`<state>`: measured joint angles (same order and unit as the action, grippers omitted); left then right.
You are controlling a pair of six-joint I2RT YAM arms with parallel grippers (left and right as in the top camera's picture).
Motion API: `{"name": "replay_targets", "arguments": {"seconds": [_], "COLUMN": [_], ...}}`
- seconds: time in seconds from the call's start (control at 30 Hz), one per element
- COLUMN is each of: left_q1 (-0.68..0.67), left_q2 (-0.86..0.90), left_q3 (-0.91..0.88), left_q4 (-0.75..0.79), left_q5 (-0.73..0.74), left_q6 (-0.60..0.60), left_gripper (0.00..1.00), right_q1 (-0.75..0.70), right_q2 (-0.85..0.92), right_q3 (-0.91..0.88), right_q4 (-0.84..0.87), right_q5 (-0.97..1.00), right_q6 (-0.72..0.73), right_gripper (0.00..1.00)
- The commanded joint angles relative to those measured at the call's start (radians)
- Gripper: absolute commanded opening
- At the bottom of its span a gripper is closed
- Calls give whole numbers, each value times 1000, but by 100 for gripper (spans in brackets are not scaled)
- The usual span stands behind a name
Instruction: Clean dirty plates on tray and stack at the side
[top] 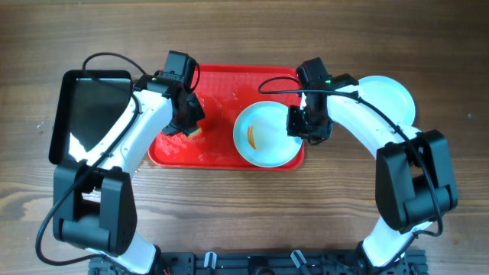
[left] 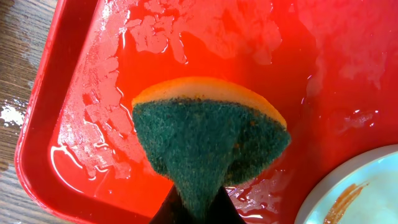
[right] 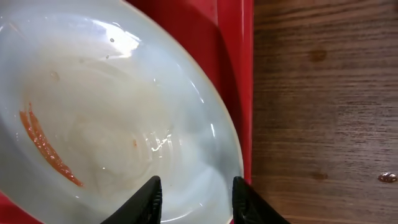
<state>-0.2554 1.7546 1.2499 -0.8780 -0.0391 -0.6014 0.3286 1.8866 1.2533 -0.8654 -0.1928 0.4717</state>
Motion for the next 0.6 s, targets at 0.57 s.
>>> {"name": "replay_targets", "arguments": {"seconds": [0.57], "left_q1": [-2], "left_q2": [-8], "left_q3": [-6], "left_q4": [-5], "left_q5": [-14], "left_q6": [-5], "left_gripper": [4], "right_q1": [5], "right_q2": [6], "right_q3": [-34], "right_q4": [69], "right_q5": [83], "right_q6": [2], "right_gripper": [38]}}
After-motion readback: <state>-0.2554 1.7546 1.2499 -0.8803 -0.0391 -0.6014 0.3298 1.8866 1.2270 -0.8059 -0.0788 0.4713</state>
